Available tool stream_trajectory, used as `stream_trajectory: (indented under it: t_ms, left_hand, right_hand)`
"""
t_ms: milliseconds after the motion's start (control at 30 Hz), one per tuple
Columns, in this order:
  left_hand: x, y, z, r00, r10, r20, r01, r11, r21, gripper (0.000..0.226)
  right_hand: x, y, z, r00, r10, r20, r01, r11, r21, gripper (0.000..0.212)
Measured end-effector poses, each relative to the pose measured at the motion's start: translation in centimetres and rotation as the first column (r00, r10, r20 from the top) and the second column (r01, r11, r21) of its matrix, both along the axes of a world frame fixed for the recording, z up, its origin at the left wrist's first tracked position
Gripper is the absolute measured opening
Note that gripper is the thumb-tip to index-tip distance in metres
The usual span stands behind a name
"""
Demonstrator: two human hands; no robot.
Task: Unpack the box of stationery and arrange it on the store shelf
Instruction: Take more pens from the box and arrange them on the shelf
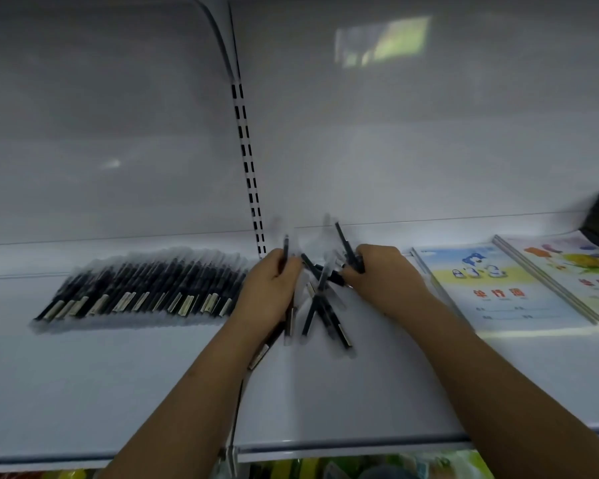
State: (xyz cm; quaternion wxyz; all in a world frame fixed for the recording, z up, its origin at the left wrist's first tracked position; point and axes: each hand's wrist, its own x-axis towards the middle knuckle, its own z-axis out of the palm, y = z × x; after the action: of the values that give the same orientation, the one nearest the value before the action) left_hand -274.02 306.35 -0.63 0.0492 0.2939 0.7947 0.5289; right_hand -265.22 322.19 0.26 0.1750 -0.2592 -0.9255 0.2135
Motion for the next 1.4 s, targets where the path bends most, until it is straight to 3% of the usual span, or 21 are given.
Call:
stream_trajectory:
  t_ms: [100, 200, 300, 433, 600, 767, 833, 933, 1100, 1233, 1333, 1400]
  left_hand:
    - [0.3, -0.1, 0.5, 0.991, 0.013, 0.137, -0.035, 0.986, 0.160, 0.027]
    - [0.9, -0.2, 1.2, 0.944, -0.126, 0.306, -0.002, 0.922, 0.387, 0.022]
    - [1.4, -0.5, 1.6, 0.928, -0.247, 0.280, 0.057, 0.834, 0.548, 0.017]
    - [1.1, -0.9, 1.5, 0.950, -0.275, 0.151, 0.124, 0.771, 0.625, 0.016]
    - [1.9, -0.6, 1.3, 0.946, -0.272, 0.174, 0.159, 0.860, 0.484, 0.014]
    - [2.3, -0.6, 0.9, 0.965, -0.216, 0.151, 0.138, 0.902, 0.408, 0.006]
    - [2.2, -0.6, 0.9, 0.973, -0.187, 0.137, 0.117, 0.906, 0.406, 0.015]
    - [2.3, -0.7, 1.2, 0.968, -0.196, 0.154, 0.112, 0.893, 0.436, 0.031]
    - [2.2, -0.9, 1.3, 0.910, -0.293, 0.294, 0.129, 0.872, 0.472, 0.017]
    - [2.4, -1.0, 1.5, 0.874, -0.355, 0.333, 0.174, 0.866, 0.468, 0.023]
    - [2.2, -1.0, 1.6, 0.866, -0.354, 0.352, 0.135, 0.845, 0.517, 0.028]
    - [1.6, -1.3, 1.8, 0.832, -0.373, 0.410, 0.055, 0.792, 0.608, 0.028]
  right_hand:
    - [0.3, 0.3, 0.3, 0.989, 0.032, -0.145, -0.044, 0.996, -0.082, 0.033]
    - [0.6, -0.2, 0.8, 0.952, 0.030, -0.303, -0.098, 0.973, -0.211, 0.037]
    - [0.7, -0.4, 1.2, 0.901, 0.028, -0.432, -0.244, 0.858, -0.452, 0.029]
    - [0.5, -0.4, 1.0, 0.787, 0.084, -0.612, -0.536, 0.584, -0.610, 0.019]
    - [0.5, -1.0, 1.0, 0.714, 0.097, -0.693, -0.663, 0.411, -0.625, 0.022]
    - [0.3, -0.8, 0.6, 0.827, 0.071, -0.558, -0.486, 0.590, -0.645, 0.025]
    - [0.7, -1.0, 0.7, 0.832, 0.112, -0.544, -0.493, 0.599, -0.631, 0.028]
    - [1.1, -1.8, 0.9, 0.820, 0.263, -0.508, -0.561, 0.542, -0.626, 0.027]
    - [1.5, -2.5, 1.1, 0.806, 0.419, -0.418, -0.576, 0.392, -0.718, 0.036]
    - [1.6, -2.2, 1.1, 0.781, 0.487, -0.390, -0.592, 0.381, -0.710, 0.048]
    - [1.8, -2.0, 1.4, 0.818, 0.474, -0.326, -0.549, 0.473, -0.689, 0.057]
    - [1.7, -1.7, 1.6, 0.875, 0.374, -0.307, -0.481, 0.609, -0.631, 0.058]
